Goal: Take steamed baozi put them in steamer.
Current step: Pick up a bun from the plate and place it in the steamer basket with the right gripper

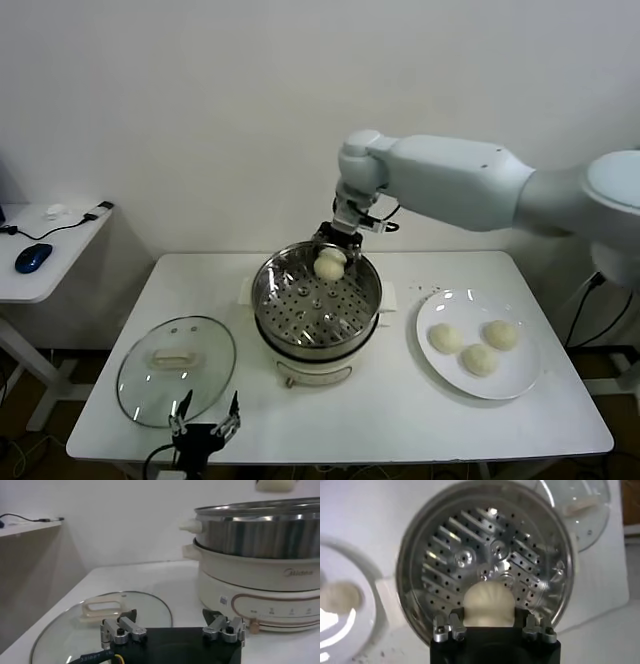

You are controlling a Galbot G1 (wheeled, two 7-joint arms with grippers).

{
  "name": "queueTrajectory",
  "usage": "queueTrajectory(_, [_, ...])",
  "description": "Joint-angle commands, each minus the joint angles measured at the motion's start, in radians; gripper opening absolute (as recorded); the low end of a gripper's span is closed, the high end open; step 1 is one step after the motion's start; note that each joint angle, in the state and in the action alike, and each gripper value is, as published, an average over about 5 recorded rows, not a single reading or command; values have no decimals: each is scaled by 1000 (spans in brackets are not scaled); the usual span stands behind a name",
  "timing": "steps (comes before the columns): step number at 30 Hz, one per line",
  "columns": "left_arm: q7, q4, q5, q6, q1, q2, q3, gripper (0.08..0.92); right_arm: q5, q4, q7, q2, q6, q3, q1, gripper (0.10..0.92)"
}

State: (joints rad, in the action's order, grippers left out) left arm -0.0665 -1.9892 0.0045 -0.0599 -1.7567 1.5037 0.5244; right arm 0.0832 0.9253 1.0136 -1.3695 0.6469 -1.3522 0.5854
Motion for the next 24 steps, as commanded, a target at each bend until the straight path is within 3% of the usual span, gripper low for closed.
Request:
queueTrajectory(1, [-1,3,7,4,-1,-1,-6,823,280,-250,-69,-113,208,119,-158,663])
queueTrajectory(12, [-4,9,-1,7,4,-9,-3,823,265,-326,-93,-158,213,142,-217,672])
queueTrajectory(19, [-5,12,-5,7,8,-11,-4,823,214,-316,-107,-147,213,123,-198,795])
queueTrajectory(24, [-8,5,-6,2,9,-11,-4,823,58,-226,-97,-98,184,85,-116,821])
